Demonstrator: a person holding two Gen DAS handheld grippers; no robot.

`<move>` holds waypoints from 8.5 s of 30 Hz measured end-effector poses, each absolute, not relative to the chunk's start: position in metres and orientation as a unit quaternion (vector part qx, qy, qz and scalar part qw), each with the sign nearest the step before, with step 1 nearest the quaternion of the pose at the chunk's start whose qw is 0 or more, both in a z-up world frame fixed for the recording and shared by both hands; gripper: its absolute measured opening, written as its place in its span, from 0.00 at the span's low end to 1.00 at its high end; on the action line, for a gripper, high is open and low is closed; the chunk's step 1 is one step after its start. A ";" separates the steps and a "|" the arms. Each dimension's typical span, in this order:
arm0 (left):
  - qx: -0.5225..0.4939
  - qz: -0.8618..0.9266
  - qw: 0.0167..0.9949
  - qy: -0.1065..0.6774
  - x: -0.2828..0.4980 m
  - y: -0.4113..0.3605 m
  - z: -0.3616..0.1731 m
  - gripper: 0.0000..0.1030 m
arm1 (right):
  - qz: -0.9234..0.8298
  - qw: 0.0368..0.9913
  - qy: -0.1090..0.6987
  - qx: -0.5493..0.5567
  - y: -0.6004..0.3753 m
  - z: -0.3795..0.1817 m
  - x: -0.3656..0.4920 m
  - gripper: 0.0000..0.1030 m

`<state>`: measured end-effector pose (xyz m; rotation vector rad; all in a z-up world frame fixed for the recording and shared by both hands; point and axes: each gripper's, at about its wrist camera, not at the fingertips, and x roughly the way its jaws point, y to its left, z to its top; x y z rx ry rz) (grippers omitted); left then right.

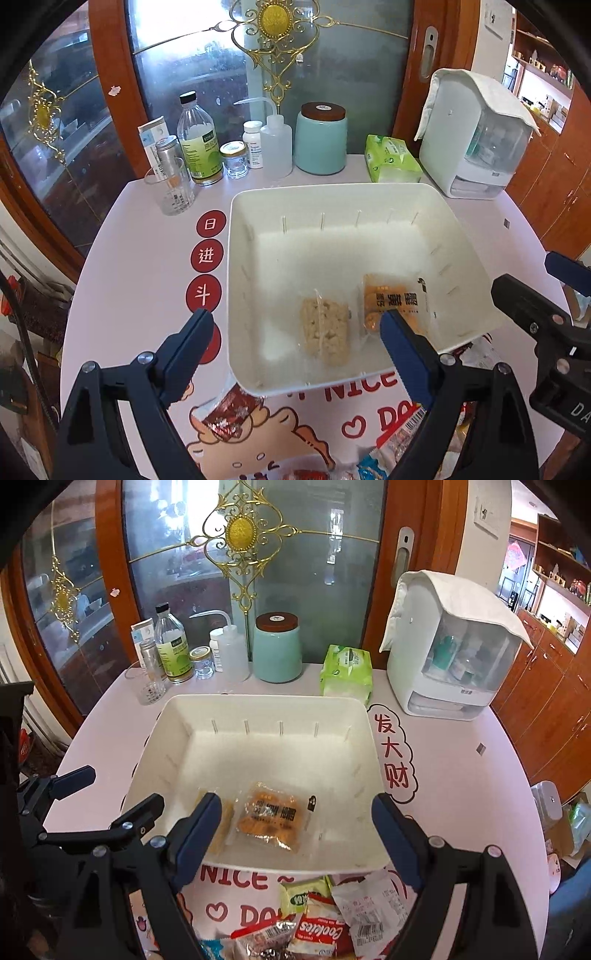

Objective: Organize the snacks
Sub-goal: 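Move both tools back over the snack pile, then grasp a clear pastry bag with left tool while right tool grasps the pink-labelled bread bag, then lower both bags into the white tray and open both tools, then withdraw both tools from the tray toward the snack pile, then grasp the dark nut bag with left tool while right tool grasps the orange stick snack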

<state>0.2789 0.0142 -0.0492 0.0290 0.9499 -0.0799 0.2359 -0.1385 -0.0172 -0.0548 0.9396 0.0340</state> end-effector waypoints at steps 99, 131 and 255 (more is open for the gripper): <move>-0.019 -0.031 0.813 0.581 0.057 0.013 -0.170 0.40 | 0.114 0.766 0.631 0.053 -0.155 -0.166 0.044 0.47; 0.052 -0.020 0.899 0.435 0.264 0.012 0.028 0.40 | 0.109 0.889 0.441 0.063 -0.193 0.045 0.233 0.47; -0.029 -0.031 0.783 0.621 0.025 0.002 -0.190 0.90 | 0.129 0.786 0.605 0.000 -0.201 -0.148 0.010 0.59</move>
